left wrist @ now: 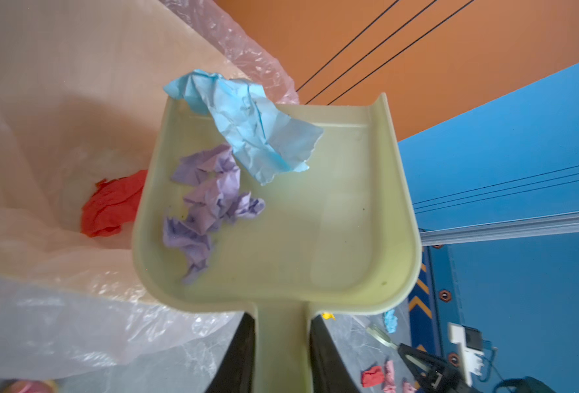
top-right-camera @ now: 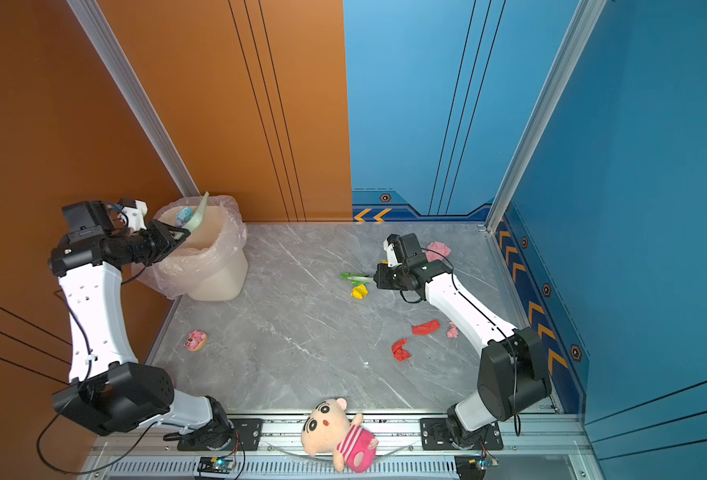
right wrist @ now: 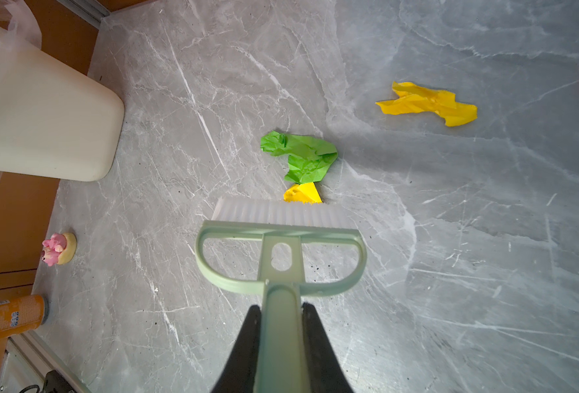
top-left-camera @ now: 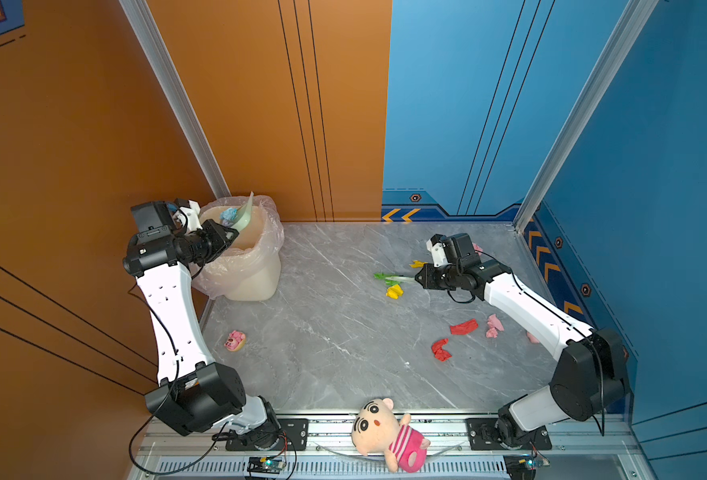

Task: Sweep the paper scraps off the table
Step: 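Tilt the dustpan over the bin with the left gripper to dump the scraps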

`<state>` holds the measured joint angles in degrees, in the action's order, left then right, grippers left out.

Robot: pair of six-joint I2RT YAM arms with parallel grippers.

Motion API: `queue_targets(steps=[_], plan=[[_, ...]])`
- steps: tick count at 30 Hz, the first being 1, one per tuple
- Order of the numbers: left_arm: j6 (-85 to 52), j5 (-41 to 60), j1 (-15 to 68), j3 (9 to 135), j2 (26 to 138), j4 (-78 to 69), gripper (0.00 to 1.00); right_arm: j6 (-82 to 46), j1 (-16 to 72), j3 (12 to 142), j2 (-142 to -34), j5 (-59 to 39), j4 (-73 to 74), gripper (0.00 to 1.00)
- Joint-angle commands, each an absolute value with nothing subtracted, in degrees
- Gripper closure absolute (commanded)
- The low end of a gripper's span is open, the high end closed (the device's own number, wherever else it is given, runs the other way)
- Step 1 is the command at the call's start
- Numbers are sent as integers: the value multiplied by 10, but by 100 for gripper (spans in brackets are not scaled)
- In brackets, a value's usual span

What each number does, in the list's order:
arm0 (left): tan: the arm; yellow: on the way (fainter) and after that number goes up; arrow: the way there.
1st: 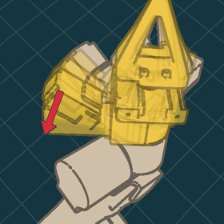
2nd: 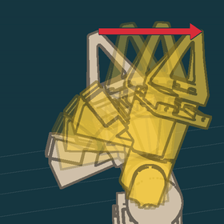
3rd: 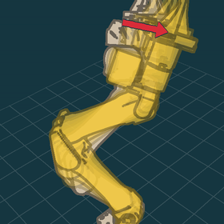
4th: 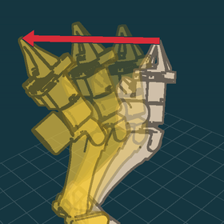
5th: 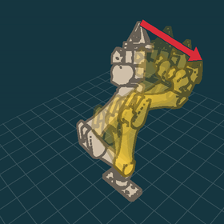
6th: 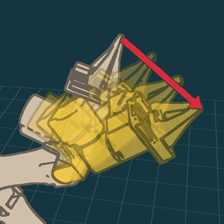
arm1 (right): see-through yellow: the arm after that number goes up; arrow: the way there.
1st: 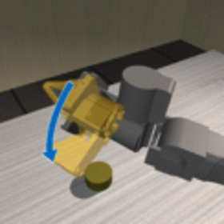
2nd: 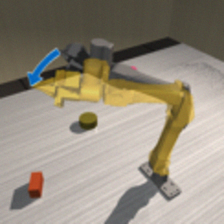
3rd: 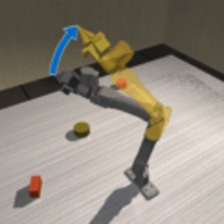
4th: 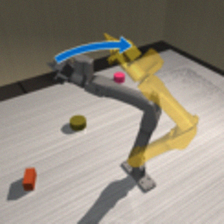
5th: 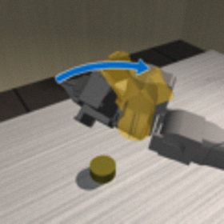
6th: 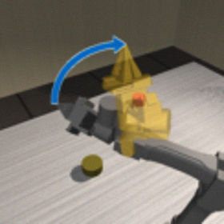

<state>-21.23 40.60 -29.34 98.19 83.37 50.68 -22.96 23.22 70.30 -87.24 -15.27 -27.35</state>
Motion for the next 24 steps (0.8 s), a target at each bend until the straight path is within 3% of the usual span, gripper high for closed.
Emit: queue_targets(steps=[1,24], plan=[[-263,503,-310,962,832,459,80,-231,229,701,-875,-162,-260,100],[-473,617,-321,860,832,227,79,-230,228,687,-871,-165,-259,100]])
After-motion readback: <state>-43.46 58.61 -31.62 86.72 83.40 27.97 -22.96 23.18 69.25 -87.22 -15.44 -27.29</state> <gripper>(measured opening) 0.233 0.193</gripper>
